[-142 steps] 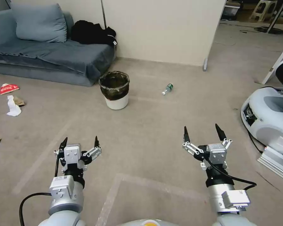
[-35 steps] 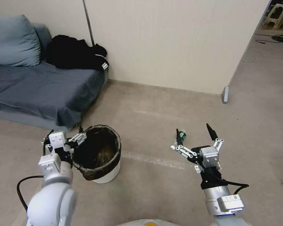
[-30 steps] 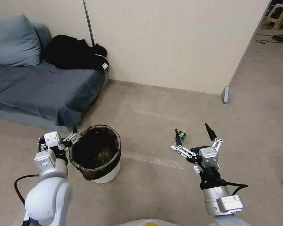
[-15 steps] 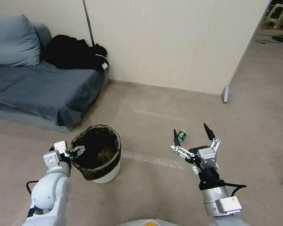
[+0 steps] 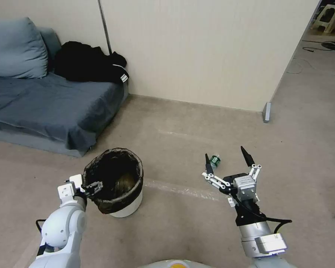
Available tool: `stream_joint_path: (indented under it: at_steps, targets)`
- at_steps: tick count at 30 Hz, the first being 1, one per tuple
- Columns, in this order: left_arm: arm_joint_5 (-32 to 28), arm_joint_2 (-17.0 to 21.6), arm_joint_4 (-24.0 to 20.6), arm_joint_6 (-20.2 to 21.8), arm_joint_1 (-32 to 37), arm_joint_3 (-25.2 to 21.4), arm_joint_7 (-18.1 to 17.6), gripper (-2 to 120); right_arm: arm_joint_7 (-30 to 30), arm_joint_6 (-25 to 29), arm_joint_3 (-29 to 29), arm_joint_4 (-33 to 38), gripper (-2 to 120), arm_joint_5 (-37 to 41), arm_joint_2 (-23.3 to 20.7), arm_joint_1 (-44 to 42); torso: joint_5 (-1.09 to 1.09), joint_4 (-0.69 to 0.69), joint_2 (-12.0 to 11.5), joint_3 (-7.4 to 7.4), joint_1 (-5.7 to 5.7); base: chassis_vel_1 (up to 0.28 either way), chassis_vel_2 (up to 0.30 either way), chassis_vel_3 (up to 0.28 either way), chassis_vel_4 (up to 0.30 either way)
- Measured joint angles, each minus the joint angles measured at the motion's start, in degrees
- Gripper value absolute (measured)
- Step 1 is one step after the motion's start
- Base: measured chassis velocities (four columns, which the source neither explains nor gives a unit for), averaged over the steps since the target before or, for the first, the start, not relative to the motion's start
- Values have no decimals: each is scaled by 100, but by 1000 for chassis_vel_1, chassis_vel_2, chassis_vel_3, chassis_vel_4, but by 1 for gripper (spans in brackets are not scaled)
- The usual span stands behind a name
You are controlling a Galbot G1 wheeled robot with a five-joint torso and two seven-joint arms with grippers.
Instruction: Pick up the trash bin, then pick up the garbage from the floor and place it into the trash bin.
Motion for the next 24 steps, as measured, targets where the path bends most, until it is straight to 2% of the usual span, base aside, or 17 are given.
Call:
stream_joint_path:
  at_steps: [7,9,10,12,13,15,16,19,20,24]
  targets:
    - [-211,-15,175,42,-167,107,-78,95,-29,38,-7,-22,100,-62,0,-3,4,0,0,0,0,0,0,0,0]
    - [-256,-48,196,42,-188,145,-89,85,-53,80,-13,-51,100,-90,0,-7,5,1,0,0,0,0,0,0,0]
    - [-256,-48,196,42,-188,145,-89,85,-53,80,-13,-51,100,-90,0,-7,5,1,0,0,0,0,0,0,0]
    - [-261,-85,195,41,-191,181,-102,74,-58,103,-39,-80,100,-120,0,-9,6,1,0,-1,0,0,0,0,0]
    - [-261,-85,195,41,-191,181,-102,74,-58,103,-39,-80,100,-120,0,-9,6,1,0,-1,0,0,0,0,0]
    - [-261,-107,198,40,-189,195,-114,64,-61,107,-54,-88,100,-130,0,-8,4,1,1,-1,0,0,0,0,0]
    - [-261,-107,198,40,-189,195,-114,64,-61,107,-54,-88,100,-130,0,-8,4,1,1,-1,0,0,0,0,0]
    - [-260,-109,245,13,-185,196,-118,49,-41,101,-77,-89,100,-100,0,-7,4,1,1,-1,0,0,0,0,0]
    - [-260,-109,245,13,-185,196,-118,49,-41,101,-77,-89,100,-100,0,-7,4,1,1,-1,0,0,0,0,0]
    - [-257,-111,264,-2,-173,190,-118,34,-8,87,-81,-72,100,-98,0,-4,3,0,1,-1,0,0,0,0,0]
